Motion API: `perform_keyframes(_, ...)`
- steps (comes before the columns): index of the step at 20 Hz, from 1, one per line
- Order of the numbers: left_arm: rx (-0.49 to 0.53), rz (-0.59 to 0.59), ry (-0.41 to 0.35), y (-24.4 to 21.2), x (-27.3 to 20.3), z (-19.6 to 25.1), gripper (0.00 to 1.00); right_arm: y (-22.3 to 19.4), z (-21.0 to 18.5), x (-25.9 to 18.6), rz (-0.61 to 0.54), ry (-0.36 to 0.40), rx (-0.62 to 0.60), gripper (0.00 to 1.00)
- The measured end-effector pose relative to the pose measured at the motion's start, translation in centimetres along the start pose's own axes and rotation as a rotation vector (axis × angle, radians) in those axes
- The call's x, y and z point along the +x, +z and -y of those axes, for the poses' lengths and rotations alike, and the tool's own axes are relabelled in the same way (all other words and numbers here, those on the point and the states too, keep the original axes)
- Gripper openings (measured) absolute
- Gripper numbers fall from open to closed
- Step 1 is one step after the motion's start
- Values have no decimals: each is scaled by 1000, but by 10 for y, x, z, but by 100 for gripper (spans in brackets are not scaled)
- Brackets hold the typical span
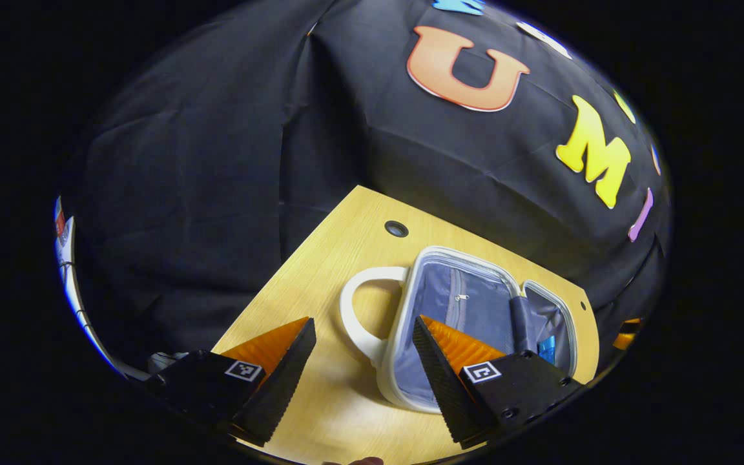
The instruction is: First open the suitcase, pack the skin care products into it, and then close the suitcase.
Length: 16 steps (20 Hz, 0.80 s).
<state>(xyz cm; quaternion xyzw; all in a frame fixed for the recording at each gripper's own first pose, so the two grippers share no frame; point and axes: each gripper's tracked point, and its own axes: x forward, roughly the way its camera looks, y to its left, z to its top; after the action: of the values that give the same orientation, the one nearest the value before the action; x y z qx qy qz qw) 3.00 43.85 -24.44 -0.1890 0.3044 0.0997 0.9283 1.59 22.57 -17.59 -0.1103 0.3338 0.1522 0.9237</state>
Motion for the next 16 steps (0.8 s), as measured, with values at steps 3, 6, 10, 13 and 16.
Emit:
perform_keyframes(3, -42, -53, -14, -2, 35, -9, 97, -8, 20, -17, 12, -45, -4, 79)
perform_keyframes(6, -24, -114, 4, -14, 61, -15, 95, -9, 34, -28, 20, -76, 19, 79)
perform_keyframes(10, -66, -145, 19, -17, 80, -10, 76, -5, 46, -36, 37, -100, 45, 79)
perform_keyframes(13, -103, -192, 47, -28, 85, -11, 49, -8, 48, -38, 39, -98, 60, 79)
perform_keyframes(16, -153, -169, 68, -21, 85, -9, 26, -11, 50, -44, 52, -97, 68, 79)
